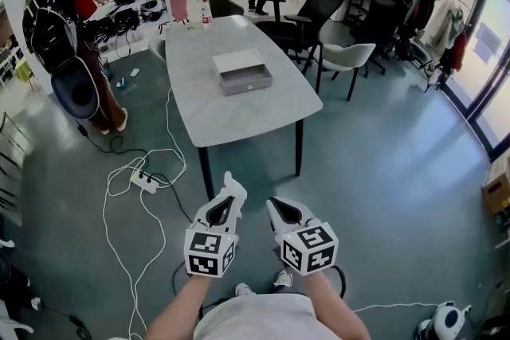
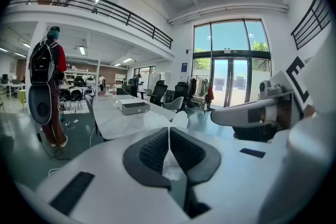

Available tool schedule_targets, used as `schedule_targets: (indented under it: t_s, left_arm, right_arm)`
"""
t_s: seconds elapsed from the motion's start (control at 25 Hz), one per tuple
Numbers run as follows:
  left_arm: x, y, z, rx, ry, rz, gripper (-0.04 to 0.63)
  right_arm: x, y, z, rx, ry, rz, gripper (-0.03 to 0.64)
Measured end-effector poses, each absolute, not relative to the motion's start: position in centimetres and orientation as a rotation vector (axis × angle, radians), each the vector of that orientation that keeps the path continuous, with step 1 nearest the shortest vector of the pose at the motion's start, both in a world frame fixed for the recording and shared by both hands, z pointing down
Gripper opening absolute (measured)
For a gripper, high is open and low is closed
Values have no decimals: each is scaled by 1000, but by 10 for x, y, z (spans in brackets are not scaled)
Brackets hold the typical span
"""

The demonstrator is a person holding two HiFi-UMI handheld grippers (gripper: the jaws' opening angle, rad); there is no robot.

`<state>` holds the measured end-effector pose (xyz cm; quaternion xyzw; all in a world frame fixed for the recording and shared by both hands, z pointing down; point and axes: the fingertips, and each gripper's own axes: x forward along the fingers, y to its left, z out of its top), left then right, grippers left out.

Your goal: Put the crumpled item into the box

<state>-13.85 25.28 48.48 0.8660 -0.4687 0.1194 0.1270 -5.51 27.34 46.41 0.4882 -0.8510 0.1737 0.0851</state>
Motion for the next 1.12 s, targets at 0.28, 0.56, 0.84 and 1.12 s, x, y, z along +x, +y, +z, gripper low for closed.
schedule_targets:
  t_s: [0.28,0.56,0.84,1.12]
  left_arm:
    - [-140,246,487,2518,-1346,344,17]
    - [-143,222,489,2506,-1369,349,18]
    - [-132,177,494,2475,-1425,378,17]
    - [-100,118,493,2439,-1485,397,17]
  right_arm:
    - [-58,268,467,1473,-2526,542,5]
    - [-60,243,473,1441,-2543,556,5]
    - [-50,196,482,1370,-2591,579,5]
    - [-13,128,481,1323,-2633,592,5]
